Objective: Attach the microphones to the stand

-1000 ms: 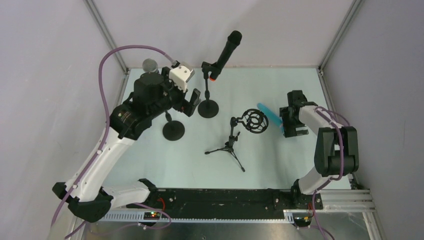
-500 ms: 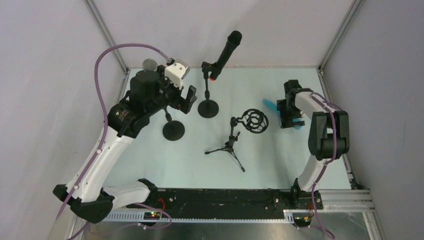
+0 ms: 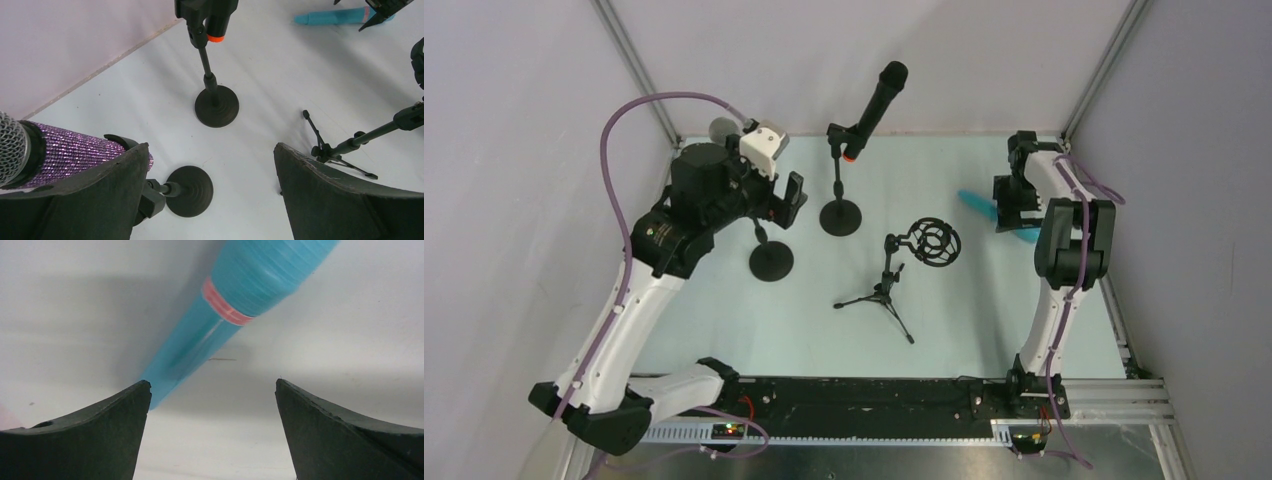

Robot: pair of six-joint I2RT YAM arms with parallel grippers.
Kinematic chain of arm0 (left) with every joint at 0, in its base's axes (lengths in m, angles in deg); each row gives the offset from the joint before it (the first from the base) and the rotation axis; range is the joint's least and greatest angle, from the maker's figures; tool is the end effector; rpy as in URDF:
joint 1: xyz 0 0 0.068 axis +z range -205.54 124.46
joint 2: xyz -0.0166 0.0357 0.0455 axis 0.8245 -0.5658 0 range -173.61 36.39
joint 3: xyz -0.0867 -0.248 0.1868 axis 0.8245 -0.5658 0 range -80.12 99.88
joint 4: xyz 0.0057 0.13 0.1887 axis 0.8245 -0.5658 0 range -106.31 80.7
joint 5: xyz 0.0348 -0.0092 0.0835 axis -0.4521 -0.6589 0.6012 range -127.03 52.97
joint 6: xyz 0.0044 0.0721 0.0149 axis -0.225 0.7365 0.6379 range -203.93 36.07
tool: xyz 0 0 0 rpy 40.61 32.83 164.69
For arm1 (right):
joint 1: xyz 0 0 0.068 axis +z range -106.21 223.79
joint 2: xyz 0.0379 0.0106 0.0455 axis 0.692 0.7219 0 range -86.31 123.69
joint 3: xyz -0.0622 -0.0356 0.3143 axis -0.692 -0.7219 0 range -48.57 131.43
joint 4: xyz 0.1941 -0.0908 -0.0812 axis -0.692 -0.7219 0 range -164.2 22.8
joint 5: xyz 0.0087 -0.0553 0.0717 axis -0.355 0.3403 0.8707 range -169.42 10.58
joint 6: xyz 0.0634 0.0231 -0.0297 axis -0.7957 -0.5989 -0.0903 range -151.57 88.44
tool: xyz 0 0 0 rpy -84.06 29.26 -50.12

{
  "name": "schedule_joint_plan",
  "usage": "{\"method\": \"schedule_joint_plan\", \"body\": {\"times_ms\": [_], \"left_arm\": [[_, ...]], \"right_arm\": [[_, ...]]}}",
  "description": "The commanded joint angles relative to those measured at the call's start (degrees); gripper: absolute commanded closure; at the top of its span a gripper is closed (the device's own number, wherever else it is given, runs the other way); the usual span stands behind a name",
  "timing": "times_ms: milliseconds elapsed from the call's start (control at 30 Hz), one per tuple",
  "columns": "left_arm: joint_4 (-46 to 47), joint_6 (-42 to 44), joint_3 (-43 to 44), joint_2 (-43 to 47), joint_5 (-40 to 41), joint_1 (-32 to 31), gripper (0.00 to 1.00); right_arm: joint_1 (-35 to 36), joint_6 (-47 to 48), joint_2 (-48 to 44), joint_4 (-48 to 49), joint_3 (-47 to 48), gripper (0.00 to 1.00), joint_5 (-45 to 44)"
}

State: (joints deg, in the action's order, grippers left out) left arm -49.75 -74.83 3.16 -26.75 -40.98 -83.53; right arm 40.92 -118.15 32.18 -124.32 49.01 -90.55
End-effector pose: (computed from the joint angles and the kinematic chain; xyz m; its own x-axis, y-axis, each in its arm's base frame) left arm 0.1583 -0.0888 0.4762 -0.2194 0.2954 -0.9298 0.5670 0.8142 0.1248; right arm 0.4148 -0.0327 0.2398 0.0306 0.9791 -0.2010 0.9806 0.0095 0.1957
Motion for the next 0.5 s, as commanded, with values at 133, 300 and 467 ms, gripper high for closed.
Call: {"method": "schedule_joint_plan", "body": {"times_ms": [133, 300, 467], "left_arm": [[0.81, 0.08, 0.34, 1.65, -3.34, 2.31, 0.02], [0.75, 0.25, 0.0, 1.77, -4.17, 3.71, 0.02], [0.79, 0.56, -0.77, 1.58, -5.17, 5.15, 0.02]], "right_arm": [[-1.3, 0.16, 6.52, -12.5, 4.41, 0.03, -3.62], [-2.24, 0.74, 6.9, -12.53, 6.14, 0.08, -5.0], [-2.76, 4.14, 6.0, -10.29, 10.34, 0.12, -3.93]]}}
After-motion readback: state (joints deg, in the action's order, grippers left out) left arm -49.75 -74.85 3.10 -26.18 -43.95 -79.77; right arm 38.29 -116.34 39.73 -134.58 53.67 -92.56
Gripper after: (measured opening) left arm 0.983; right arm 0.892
